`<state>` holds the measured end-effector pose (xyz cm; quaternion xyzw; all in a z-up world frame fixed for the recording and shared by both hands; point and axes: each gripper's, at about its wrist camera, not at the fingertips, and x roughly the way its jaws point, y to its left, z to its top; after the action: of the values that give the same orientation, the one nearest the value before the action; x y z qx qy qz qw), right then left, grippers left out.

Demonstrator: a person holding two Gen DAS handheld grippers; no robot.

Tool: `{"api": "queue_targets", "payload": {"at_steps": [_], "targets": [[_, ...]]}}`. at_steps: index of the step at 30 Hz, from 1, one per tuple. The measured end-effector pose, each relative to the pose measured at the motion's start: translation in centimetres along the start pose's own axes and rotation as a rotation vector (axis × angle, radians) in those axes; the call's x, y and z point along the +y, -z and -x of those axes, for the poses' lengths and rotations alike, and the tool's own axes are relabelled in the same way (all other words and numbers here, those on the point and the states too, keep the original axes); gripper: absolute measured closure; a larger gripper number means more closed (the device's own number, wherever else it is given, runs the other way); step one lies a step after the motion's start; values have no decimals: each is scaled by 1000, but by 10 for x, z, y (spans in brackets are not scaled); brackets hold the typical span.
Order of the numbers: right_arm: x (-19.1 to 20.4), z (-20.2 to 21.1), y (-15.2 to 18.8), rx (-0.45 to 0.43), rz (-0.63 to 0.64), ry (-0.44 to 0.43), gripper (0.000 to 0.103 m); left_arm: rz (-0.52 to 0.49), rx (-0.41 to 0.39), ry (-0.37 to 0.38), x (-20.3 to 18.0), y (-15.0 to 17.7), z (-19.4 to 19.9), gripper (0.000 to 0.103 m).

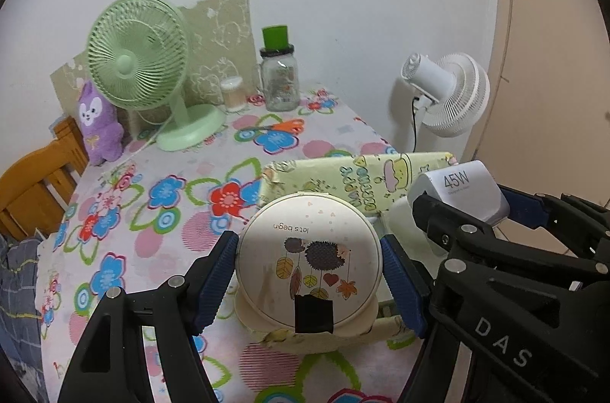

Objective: Organize rigid objects
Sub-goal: 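Carry the beige case in the left tool while the right tool carries the charger to the box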

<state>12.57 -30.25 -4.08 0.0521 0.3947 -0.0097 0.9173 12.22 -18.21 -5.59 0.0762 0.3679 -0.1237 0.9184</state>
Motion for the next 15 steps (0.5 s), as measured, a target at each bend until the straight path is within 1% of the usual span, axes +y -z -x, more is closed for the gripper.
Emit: {"api": "queue_targets", "payload": {"at_steps": [7,13,15], "targets": [[-11,-23,3,43,-3,-16,43,-26,54,23,-13,0,-27,27],[-13,-41,7,78,19,-28,43,-33,108,33,-20,3,-48,27],[-12,-42,6,61,46,-19,43,-25,123,38,-19,3,-54,27]]}}
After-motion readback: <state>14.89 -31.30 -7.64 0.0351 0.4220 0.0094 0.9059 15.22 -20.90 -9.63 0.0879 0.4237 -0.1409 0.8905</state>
